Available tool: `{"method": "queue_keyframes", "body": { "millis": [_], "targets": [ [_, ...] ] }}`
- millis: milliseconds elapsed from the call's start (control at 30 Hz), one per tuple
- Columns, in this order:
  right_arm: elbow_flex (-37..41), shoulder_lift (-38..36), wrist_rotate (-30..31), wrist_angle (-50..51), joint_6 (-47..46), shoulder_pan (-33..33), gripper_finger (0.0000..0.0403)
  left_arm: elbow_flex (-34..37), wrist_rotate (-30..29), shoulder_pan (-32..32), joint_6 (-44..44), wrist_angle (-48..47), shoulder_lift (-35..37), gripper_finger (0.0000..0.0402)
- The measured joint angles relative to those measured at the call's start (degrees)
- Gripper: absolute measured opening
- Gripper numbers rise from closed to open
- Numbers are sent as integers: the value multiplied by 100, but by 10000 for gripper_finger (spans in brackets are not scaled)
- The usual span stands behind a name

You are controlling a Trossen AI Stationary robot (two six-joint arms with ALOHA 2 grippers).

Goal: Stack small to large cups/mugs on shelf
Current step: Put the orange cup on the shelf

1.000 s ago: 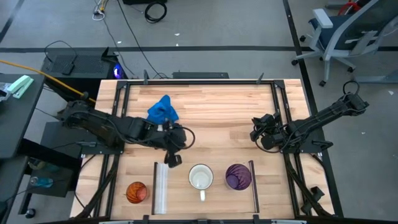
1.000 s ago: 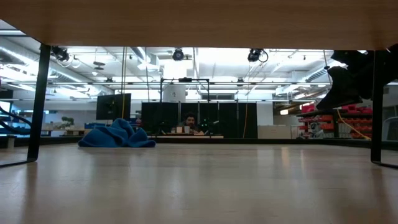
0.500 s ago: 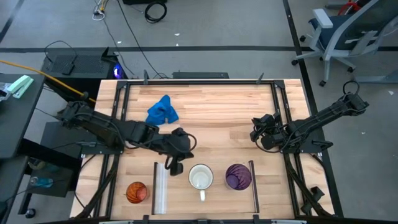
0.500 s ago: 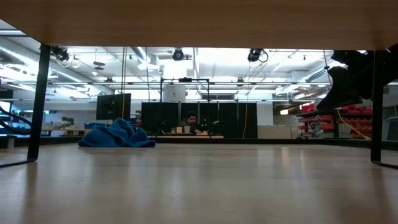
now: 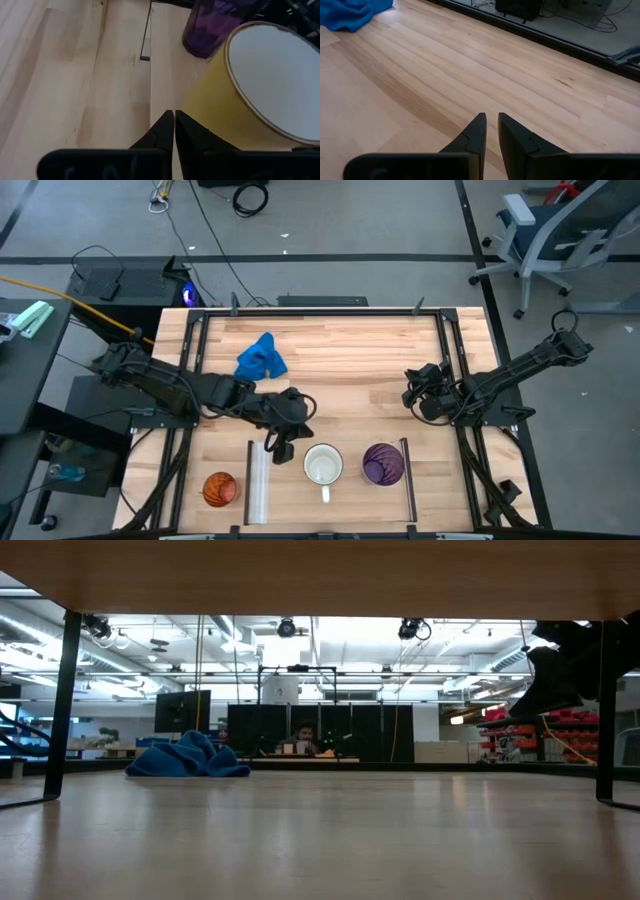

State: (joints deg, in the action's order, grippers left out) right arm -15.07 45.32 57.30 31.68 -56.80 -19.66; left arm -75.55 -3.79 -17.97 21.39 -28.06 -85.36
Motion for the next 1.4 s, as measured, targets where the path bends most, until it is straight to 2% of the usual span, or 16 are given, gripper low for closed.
{"method": "queue_keyframes", "body": {
  "millis": [333,533,833,1033,1400],
  "targets": [
    [0,0,0,0,42,0,55,0,190,-177,46,124,-24,5],
    [0,0,0,0,42,0,55,-2,172,-346,47,294,-24,23],
    [0,0,0,0,44,0,55,-2,178,-355,45,355,-24,6],
    [0,0,0,0,105,0,55,-2,122,-319,40,402,-24,23],
    [0,0,0,0,105,0,55,-9,-548,147,32,-831,47,9]
  ]
}}
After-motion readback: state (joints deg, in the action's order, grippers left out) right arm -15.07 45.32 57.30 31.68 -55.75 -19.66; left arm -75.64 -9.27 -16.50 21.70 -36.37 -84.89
